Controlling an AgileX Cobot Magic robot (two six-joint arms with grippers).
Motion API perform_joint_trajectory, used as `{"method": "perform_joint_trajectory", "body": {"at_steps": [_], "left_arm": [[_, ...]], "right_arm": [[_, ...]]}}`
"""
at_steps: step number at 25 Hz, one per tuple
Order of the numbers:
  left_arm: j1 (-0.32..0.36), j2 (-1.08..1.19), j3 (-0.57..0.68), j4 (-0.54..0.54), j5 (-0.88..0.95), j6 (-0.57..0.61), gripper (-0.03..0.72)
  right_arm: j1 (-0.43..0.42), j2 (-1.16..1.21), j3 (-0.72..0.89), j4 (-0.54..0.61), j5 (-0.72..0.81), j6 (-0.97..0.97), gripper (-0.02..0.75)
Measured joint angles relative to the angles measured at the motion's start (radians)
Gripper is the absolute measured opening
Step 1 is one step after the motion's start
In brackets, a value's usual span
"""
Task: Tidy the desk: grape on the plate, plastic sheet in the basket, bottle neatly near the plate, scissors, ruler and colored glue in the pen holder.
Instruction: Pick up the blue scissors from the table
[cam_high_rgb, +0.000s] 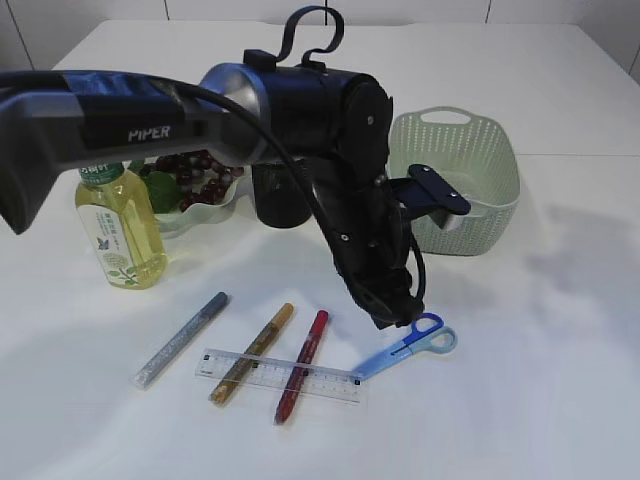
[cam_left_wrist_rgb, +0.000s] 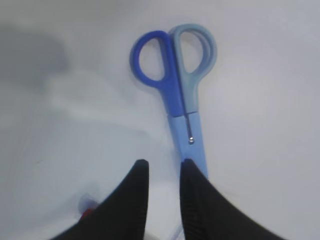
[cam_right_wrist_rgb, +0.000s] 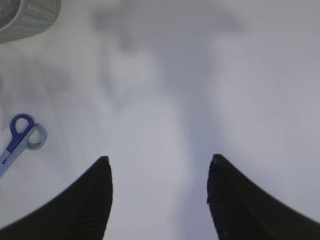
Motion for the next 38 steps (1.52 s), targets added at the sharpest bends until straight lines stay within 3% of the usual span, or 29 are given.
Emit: {"method": "perform_joint_trajectory", "body": {"at_steps": [5, 12, 17, 38], "left_arm": [[-0.042, 0.000, 0.000, 0.015, 0.000, -0.094, 0.287], [-0.057, -0.002, 0.000, 0.057, 0.000, -0.117, 0.334], [-0.057, -0.002, 0.000, 0.058, 0.009, -0.126, 0.407], [-0.057, 0.046, 0.000, 0.039, 0.054, -0.160, 0.384]], "right_arm": [[0.000, 0.000, 0.000, 0.000, 0.000, 0.000, 0.475], [0.000, 0.000, 0.000, 0.000, 0.000, 0.000, 0.475], [0.000, 0.000, 0.000, 0.000, 0.000, 0.000, 0.475], [0.000, 0.000, 0.000, 0.020, 0.000, 0.000, 0.475]]}}
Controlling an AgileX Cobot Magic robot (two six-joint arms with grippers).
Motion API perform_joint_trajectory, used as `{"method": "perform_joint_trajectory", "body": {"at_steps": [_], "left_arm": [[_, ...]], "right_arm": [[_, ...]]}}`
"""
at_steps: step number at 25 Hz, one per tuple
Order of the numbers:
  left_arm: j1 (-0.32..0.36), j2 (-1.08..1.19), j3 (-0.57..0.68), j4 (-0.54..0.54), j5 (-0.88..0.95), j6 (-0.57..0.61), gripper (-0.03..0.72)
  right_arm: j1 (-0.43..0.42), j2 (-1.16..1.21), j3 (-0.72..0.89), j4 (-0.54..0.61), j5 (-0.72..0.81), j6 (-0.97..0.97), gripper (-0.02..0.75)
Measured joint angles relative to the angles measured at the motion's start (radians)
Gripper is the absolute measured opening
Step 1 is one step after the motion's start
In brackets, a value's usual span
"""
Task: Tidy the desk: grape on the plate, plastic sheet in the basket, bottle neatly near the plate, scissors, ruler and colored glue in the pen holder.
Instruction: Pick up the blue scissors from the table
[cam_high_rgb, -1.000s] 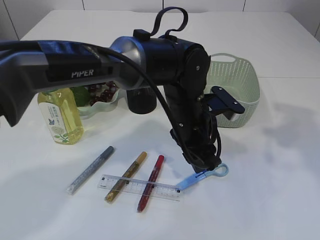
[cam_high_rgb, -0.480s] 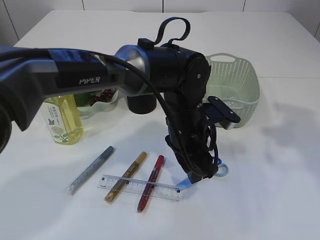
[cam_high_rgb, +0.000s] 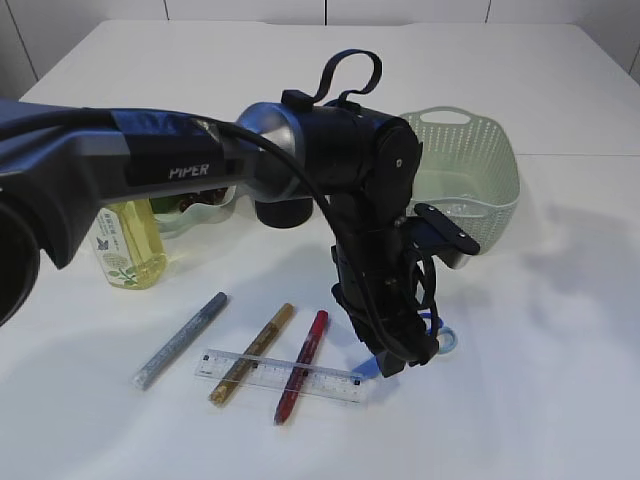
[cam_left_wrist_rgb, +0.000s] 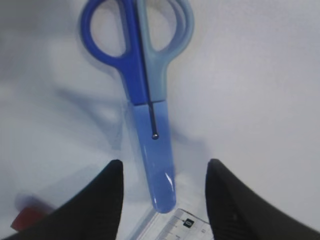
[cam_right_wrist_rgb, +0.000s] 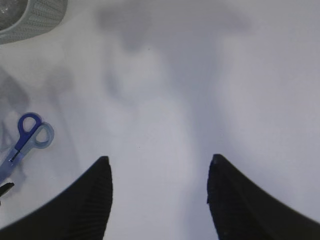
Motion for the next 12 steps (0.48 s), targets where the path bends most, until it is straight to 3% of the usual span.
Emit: {"method": "perform_joint_trajectory", "body": {"at_steps": [12], "left_arm": [[0.000, 0.038, 0.000, 0.000, 0.029, -0.033, 0.382]], "right_arm": [[0.000, 0.000, 0.000, 0.001, 0.000, 0.000, 0.475]]}}
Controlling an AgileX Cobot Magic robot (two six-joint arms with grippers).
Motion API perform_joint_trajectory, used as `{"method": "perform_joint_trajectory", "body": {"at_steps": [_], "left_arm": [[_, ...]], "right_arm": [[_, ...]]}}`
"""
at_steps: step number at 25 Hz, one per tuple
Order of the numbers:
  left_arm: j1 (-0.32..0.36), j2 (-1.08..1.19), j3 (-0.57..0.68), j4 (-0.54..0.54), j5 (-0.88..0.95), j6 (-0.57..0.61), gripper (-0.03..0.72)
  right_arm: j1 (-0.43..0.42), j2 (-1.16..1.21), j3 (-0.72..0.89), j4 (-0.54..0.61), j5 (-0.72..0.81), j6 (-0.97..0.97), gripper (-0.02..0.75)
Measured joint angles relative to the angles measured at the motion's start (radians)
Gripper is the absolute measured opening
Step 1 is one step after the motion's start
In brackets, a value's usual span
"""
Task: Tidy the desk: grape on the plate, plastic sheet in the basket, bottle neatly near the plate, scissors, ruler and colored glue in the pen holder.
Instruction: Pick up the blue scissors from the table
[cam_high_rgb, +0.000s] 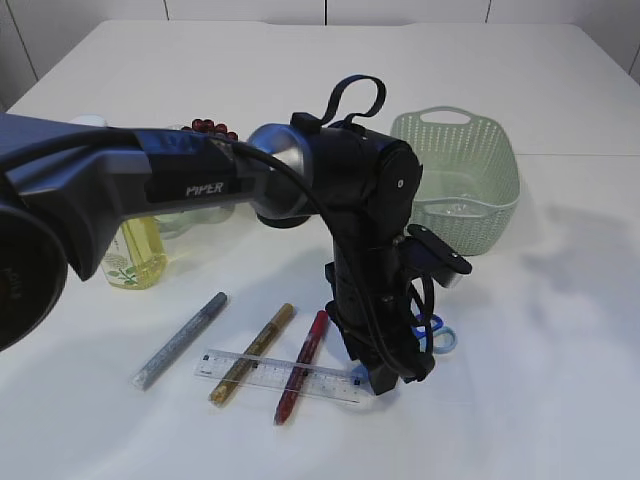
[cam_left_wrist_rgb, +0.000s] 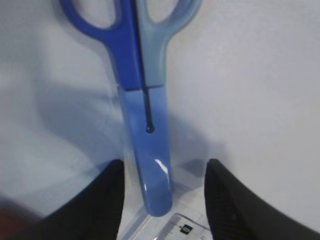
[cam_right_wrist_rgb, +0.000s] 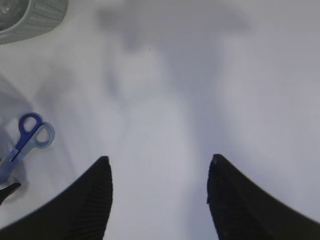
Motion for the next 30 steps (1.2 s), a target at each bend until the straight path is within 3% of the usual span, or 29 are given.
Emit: {"method": "perform_joint_trajectory", "body": {"at_steps": [9, 30], "left_arm": [[0.000, 0.002, 0.000, 0.002, 0.000, -0.002, 0.340], [-0.002, 0.017, -0.012, 0.071, -0.015, -0.042, 0.335]], "right_arm": [[0.000, 0.000, 0.000, 0.000, 0.000, 0.000, 0.475], [0.000, 0.000, 0.000, 0.000, 0.000, 0.000, 0.475]]}}
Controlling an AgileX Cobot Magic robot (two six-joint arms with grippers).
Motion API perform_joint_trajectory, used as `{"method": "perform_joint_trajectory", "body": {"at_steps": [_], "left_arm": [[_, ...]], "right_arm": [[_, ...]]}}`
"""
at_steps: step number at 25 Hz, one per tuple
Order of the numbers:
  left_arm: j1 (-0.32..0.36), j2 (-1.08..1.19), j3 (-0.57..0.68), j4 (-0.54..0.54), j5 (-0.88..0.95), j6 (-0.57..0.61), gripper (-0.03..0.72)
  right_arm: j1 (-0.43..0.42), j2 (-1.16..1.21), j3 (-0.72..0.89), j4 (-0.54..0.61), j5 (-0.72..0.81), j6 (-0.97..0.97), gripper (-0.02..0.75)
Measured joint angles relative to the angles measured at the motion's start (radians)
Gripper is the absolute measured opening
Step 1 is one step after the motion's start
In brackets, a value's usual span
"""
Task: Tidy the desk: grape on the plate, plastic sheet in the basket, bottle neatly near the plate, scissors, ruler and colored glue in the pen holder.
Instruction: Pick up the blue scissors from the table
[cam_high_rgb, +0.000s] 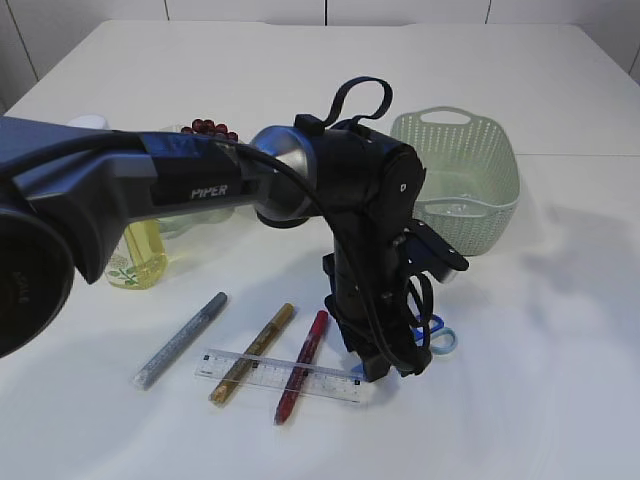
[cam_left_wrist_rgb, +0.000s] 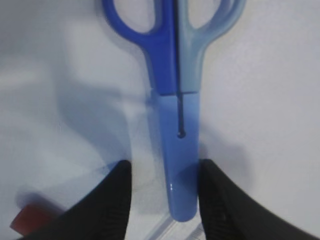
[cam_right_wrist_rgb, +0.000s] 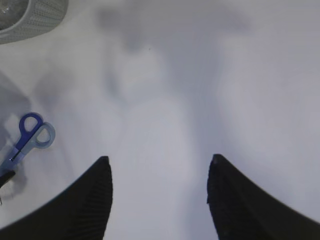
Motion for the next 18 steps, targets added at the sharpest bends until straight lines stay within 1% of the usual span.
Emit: {"method": "perform_joint_trajectory", "body": {"at_steps": [8, 15, 18], "left_arm": [[-0.021, 0.004, -0.001, 0.036, -0.027, -0.005, 0.331], [-0.024, 0.004, -0.001, 0.049, -0.052, -0.005, 0.271], [-0.024, 0.007, -0.002, 0.055, -0.049, -0.005, 0.264]], "right_arm": [[0.000, 0.000, 0.000, 0.000, 0.000, -0.002, 0.475], [0.000, 0.000, 0.000, 0.000, 0.000, -0.002, 0.475], [0.000, 0.000, 0.000, 0.000, 0.000, -0.002, 0.475]]}}
